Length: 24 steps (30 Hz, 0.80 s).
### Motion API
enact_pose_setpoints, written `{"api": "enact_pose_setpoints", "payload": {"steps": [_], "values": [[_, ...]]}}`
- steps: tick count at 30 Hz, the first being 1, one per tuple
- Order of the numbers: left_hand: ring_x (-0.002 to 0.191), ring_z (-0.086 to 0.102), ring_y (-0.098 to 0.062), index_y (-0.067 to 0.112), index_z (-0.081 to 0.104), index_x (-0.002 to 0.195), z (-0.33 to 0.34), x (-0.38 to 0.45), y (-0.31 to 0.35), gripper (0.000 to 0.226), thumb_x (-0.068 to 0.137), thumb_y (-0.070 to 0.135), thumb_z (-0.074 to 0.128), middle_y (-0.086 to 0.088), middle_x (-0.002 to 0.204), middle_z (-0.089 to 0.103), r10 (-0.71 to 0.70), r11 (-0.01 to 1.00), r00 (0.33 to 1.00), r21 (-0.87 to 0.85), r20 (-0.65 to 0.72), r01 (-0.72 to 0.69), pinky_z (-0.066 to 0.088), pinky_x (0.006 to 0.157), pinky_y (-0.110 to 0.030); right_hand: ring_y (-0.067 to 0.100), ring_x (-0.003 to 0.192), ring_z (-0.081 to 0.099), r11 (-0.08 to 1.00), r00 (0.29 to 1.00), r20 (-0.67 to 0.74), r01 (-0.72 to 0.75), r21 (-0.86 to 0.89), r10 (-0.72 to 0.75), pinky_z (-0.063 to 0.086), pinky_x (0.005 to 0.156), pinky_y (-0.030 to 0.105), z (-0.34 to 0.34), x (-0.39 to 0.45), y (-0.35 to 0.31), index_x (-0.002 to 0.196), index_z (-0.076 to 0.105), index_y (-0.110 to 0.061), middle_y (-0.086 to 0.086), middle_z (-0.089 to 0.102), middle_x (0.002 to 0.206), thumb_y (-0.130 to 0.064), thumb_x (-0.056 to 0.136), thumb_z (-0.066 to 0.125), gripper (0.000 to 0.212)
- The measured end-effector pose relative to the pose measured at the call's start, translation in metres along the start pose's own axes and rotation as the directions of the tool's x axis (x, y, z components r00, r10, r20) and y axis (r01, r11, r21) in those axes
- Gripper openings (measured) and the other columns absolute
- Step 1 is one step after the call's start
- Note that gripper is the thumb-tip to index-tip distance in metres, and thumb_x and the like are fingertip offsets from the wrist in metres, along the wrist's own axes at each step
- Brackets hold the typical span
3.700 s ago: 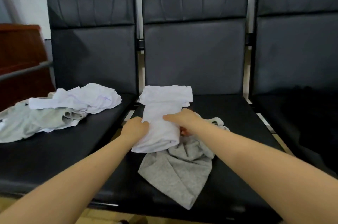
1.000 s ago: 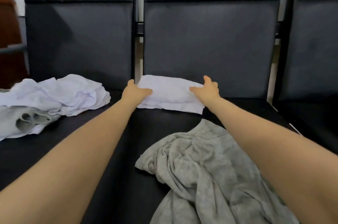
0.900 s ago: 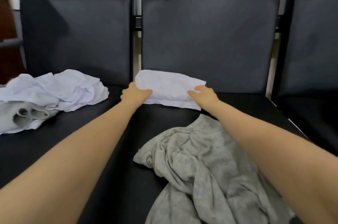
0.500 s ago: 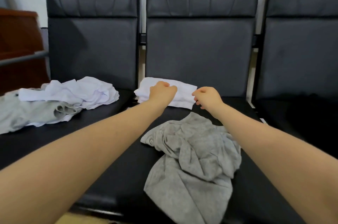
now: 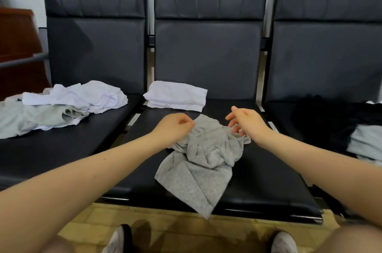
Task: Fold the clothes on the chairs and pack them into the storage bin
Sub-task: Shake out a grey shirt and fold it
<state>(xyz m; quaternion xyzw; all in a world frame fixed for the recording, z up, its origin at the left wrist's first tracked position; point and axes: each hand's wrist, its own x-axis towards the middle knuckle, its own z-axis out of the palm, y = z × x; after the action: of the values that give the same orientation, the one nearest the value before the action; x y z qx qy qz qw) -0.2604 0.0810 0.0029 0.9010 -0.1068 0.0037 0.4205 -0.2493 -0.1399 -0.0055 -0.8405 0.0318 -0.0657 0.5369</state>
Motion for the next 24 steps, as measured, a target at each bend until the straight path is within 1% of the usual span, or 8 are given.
{"api": "enact_pose_setpoints", "payload": {"steps": [3,8,10,13,16,18,21,24], "values": [[0.085,0.061,-0.007,0.021,0.068,0.097,0.01,-0.005,-0.013,0.018,0.09,0.035,0.059,0.008,0.094,0.065,0.038,0.999,0.998,0.009,0.059,-0.039,0.049,0.071,-0.019,0.016,0.063,0.056,0.998,0.998,-0.03,-0.051,-0.036,0.05,0.044,0.056,0.026,-0.015,0.004,0.013,0.094,0.066,-0.008,0.008,0.063,0.081,-0.035,0.101,0.041,0.038],[0.12,0.041,-0.005,0.035,0.047,0.134,0.025,0.002,-0.035,0.071,0.073,0.067,0.064,0.015,0.129,0.043,0.132,0.961,0.952,0.198,0.276,-0.191,0.037,0.103,-0.027,0.017,0.072,0.058,0.931,0.987,0.106,-0.072,-0.357,0.117,0.044,0.055,0.025,-0.013,0.009,0.031,0.1,0.065,-0.001,0.006,0.064,0.086,-0.05,0.091,0.054,0.051],[0.12,0.035,-0.005,0.041,0.056,0.119,0.028,0.007,-0.046,0.051,0.074,0.064,0.064,0.015,0.124,0.045,0.182,0.896,0.921,0.328,0.343,-0.3,0.032,0.103,-0.027,0.023,0.072,0.058,0.898,0.982,0.17,-0.002,-0.441,0.085,0.043,0.057,0.029,-0.005,0.005,0.039,0.095,0.065,0.001,0.008,0.062,0.081,-0.054,0.084,0.06,0.056],[0.097,0.044,-0.002,0.031,0.064,0.082,0.034,0.018,-0.049,0.013,0.086,0.043,0.064,0.012,0.094,0.054,0.316,0.88,0.901,0.264,0.296,-0.395,0.033,0.09,-0.021,0.013,0.063,0.051,0.822,0.984,0.18,0.112,-0.559,-0.012,0.042,0.061,0.031,0.005,0.0,0.052,0.076,0.063,-0.011,0.003,0.058,0.068,-0.042,0.083,0.066,0.032],[0.064,0.042,-0.001,0.019,0.049,0.065,0.037,0.028,-0.046,0.031,0.095,0.025,0.056,0.011,0.067,0.046,0.32,0.932,0.925,0.106,0.205,-0.346,0.034,0.068,-0.02,0.011,0.059,0.044,0.844,0.983,0.181,0.109,-0.526,-0.014,0.037,0.06,0.03,0.004,-0.004,0.056,0.064,0.048,-0.015,-0.001,0.048,0.061,-0.033,0.085,0.065,0.033],[0.06,0.038,-0.004,0.018,0.042,0.063,0.035,0.032,-0.045,0.036,0.097,0.025,0.051,0.008,0.062,0.042,0.27,0.951,0.947,0.106,0.172,-0.29,0.033,0.062,-0.024,0.012,0.061,0.042,0.893,0.982,0.188,0.083,-0.442,0.003,0.036,0.06,0.03,-0.001,-0.004,0.055,0.066,0.049,-0.011,0.004,0.045,0.064,-0.032,0.084,0.068,0.034],[0.078,0.051,-0.014,0.013,0.055,0.073,0.033,0.034,-0.041,0.035,0.102,0.026,0.039,0.004,0.077,0.057,0.212,0.942,0.963,0.226,0.165,-0.247,0.037,0.071,-0.029,0.015,0.065,0.039,0.969,0.987,0.16,0.033,-0.246,0.007,0.034,0.061,0.028,-0.008,-0.001,0.054,0.069,0.051,-0.006,0.008,0.04,0.069,-0.034,0.085,0.069,0.037],[0.105,0.055,-0.023,0.008,0.062,0.095,0.021,0.036,-0.032,0.038,0.103,0.03,0.032,-0.006,0.105,0.061,0.067,0.997,0.996,0.05,-0.061,-0.064,0.038,0.089,-0.031,0.015,0.068,0.047,0.994,0.991,0.133,0.012,-0.109,0.003,0.039,0.064,0.027,-0.012,-0.002,0.048,0.077,0.056,0.01,0.007,0.05,0.071,-0.037,0.087,0.066,0.049]]}}
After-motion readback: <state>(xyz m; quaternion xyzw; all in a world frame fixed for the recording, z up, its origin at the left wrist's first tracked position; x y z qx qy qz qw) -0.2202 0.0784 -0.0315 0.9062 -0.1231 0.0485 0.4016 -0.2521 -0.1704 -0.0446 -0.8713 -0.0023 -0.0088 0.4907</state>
